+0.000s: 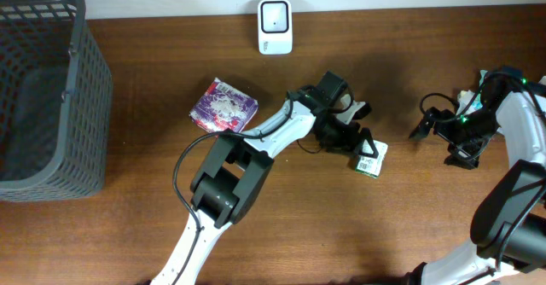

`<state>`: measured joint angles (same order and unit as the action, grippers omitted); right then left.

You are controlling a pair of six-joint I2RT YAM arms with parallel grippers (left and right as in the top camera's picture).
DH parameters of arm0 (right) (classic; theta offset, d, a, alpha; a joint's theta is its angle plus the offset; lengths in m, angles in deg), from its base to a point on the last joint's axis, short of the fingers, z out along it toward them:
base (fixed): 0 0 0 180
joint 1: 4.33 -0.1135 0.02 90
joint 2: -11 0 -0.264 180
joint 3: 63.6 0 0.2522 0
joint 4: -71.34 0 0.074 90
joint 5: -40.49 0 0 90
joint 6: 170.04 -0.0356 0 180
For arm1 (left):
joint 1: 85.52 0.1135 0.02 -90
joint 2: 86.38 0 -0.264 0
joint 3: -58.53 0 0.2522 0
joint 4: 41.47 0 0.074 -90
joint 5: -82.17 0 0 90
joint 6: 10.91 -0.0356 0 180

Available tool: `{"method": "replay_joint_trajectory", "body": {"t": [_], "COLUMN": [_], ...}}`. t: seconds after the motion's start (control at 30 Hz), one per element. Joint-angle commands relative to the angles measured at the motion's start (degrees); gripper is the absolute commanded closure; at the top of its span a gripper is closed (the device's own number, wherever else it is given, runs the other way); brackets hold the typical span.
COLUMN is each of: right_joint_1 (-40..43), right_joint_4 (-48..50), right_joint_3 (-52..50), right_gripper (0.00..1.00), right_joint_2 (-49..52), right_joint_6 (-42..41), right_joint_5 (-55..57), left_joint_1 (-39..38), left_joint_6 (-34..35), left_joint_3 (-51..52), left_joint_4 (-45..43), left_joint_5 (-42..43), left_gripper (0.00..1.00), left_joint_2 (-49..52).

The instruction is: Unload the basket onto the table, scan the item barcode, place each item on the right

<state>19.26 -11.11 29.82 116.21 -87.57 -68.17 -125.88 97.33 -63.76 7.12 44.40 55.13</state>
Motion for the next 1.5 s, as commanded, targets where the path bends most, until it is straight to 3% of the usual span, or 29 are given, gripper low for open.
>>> {"method": "replay_joint_trajectory", "body": {"t": [0.0, 0.03, 0.23, 0.37, 0.4, 0.43, 0.47, 0.6, 0.63, 0.7, 0.87, 1.07, 1.23, 1.33, 1.37, 1.47], "right_joint_1": [0.04, 0.04, 0.04, 0.04, 0.04, 0.04, 0.04, 0.04, -0.02, -0.44, -0.44, -0.59, -6.51, -8.15, -8.15, -8.11], "right_joint_4": [-0.09, -0.09, 0.07, 0.61, 1.86, 3.80, 7.56, 16.02, 17.59, 21.35, 24.59, 28.28, 30.73, 32.79, 32.72, 30.53], "right_joint_3": [0.04, 0.04, 0.04, -1.70, -3.69, -5.92, -9.44, -17.79, -19.26, -22.71, -24.98, -25.03, -25.03, -25.03, -25.00, -22.99], "right_gripper": [0.01, 0.01, 0.01, 0.01, 0.00, 0.05, 0.09, 0.28, 0.33, 0.67, 0.96, 0.96, 0.96, 0.96, 0.96, 0.96], "right_joint_2": [-0.04, -0.04, -0.04, 0.07, 0.07, 0.07, 0.07, 0.07, 0.07, 0.11, 0.17, 0.17, 0.50, 0.50, 0.50, 0.48], "right_joint_6": [0.26, 0.26, 0.24, 0.81, 1.18, 1.14, 1.11, 1.38, 1.36, 1.18, -0.70, -0.66, -3.87, -6.49, -6.47, -5.68], "right_joint_5": [-1.27, -1.27, -1.27, -1.22, -1.22, -1.27, -2.14, -12.33, -14.23, -15.45, -15.67, -20.72, -21.44, -21.88, -21.88, -21.03], "left_joint_1": [-0.26, -0.42, -0.52, -0.52, -0.52, -0.52, -0.52, -0.50, -0.50, -0.50, -0.46, -0.46, -0.48, -0.46, -0.46, -0.24], "left_joint_6": [6.01, 6.21, 6.21, 9.60, 9.57, 9.57, 9.57, 9.57, 9.57, 9.57, 9.60, 9.57, 9.57, 9.53, 9.53, 9.53], "left_joint_3": [0.28, 0.28, 0.28, 0.28, 0.28, 0.28, 0.28, 0.28, 0.28, 0.28, 0.28, 0.28, 0.28, 0.28, 0.28, 0.28], "left_joint_4": [0.26, 0.24, -2.54, -4.44, -4.39, -4.37, -4.42, -4.44, -4.42, -4.42, -4.37, -4.39, -4.42, -4.37, -4.37, -4.37], "left_joint_5": [2.01, 2.03, 1.79, -1.53, -2.23, -2.27, -2.29, -2.05, -2.05, -2.08, -2.01, -1.88, -1.86, -0.52, -0.55, -0.59], "left_gripper": [0.40, 0.42, 0.71, 0.80, 0.78, 0.59, 0.33, 0.08, 0.08, 0.11, 0.14, 0.16, 0.17, 0.34, 0.48, 0.67], "left_joint_2": [5.03, 5.99, 8.15, 8.15, 8.15, 8.15, 8.15, 8.15, 8.15, 8.17, 8.17, 8.17, 8.76, 9.05, 9.05, 9.05]}}
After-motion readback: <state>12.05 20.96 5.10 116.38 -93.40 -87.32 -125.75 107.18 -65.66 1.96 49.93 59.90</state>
